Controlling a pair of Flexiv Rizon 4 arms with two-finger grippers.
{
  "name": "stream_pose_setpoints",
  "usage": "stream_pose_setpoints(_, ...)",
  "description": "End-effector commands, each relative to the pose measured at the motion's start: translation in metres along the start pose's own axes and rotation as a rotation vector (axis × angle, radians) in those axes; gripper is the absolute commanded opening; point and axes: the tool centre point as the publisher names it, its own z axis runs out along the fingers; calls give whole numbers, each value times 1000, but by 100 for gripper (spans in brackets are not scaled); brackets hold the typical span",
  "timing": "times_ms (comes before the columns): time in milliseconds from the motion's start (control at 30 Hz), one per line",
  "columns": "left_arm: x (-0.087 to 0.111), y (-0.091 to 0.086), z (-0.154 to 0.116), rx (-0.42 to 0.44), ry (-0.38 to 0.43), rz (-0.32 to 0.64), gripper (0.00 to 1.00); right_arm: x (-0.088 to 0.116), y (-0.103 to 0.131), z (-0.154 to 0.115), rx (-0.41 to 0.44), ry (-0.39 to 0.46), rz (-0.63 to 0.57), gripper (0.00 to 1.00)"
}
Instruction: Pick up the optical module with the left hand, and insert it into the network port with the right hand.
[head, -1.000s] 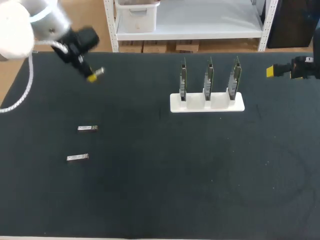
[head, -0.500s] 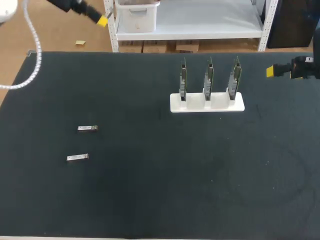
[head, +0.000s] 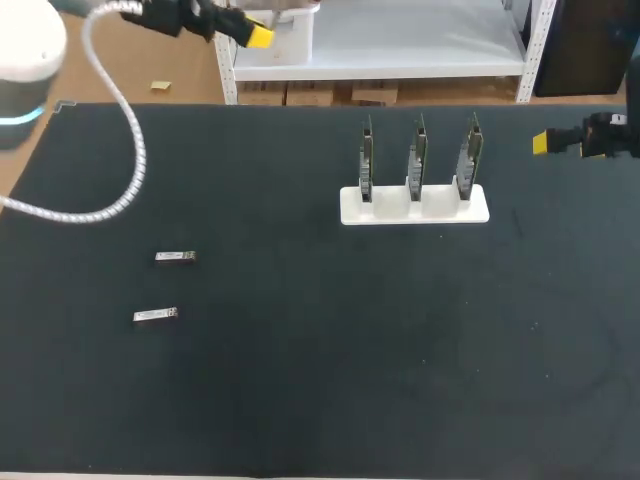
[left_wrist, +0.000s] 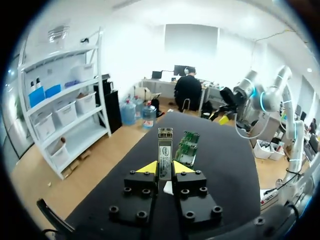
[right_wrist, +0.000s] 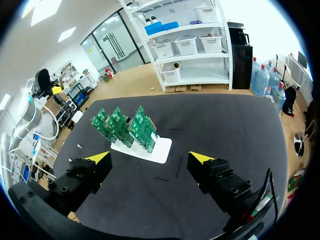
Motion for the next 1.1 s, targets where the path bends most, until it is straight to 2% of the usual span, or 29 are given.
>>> stream_pose_setpoints(33, -5, -2, 19, 111, -302, 71, 0, 0, 1, 0, 4, -1, 1, 100)
stream_pose_setpoints(500, -22, -38, 85, 286, -324, 125, 0, 0, 1, 0, 4, -1, 1, 100)
stream_pose_setpoints(833, -13, -44, 118, 314, -323, 109, 0, 0, 1, 0, 4, -1, 1, 100)
stream_pose_setpoints(933, -9, -43, 123, 314, -330, 82, 0, 0, 1, 0, 4, -1, 1, 100)
stream_pose_setpoints(1100, -3, -50, 124, 327, -339, 92, 0, 0, 1, 0, 4, -1, 1, 100)
